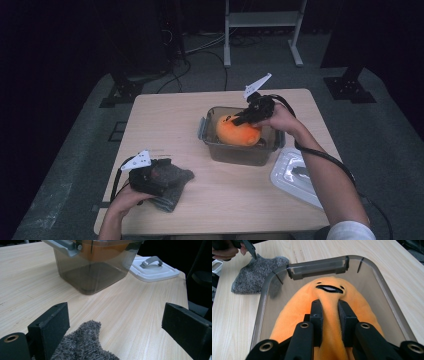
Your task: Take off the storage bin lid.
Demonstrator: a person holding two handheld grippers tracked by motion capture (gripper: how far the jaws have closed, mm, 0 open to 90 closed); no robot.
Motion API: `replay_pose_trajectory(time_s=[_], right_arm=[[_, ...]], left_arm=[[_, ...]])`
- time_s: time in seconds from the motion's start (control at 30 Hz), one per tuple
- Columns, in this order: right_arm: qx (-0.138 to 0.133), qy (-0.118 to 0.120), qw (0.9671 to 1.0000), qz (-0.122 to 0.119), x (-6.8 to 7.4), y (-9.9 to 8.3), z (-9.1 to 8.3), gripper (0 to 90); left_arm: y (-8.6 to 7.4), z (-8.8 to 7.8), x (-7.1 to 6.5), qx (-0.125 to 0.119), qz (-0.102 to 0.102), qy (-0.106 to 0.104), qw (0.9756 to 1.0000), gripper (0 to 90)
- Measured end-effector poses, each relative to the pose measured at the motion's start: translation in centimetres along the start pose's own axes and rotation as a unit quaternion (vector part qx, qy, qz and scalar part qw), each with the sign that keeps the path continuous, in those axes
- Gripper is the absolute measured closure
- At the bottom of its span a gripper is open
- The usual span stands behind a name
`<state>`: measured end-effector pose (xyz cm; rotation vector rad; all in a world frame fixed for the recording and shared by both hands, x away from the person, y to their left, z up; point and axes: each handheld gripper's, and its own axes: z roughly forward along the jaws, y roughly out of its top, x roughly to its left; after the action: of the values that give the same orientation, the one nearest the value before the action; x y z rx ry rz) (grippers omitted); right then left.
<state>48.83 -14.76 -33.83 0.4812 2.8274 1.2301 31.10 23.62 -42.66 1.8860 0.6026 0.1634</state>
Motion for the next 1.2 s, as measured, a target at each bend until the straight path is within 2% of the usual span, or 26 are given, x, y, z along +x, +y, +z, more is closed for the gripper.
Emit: replay_pose_trajectory(time_s=[0.27, 1.2], right_arm=[[0.014, 0.000, 0.9999, -0.003, 0.1, 0.0, 0.7, 75.5], [0.032, 0.011, 0.9994, -0.003, 0.3, 0.1, 2.3, 74.3]], left_arm=[[0.0, 0.0, 0.0, 0.001, 0.001, 0.000, 1.0000, 6.8], [0.0, -0.2, 0.1, -0.002, -0.001, 0.000, 1.0000, 6.8]])
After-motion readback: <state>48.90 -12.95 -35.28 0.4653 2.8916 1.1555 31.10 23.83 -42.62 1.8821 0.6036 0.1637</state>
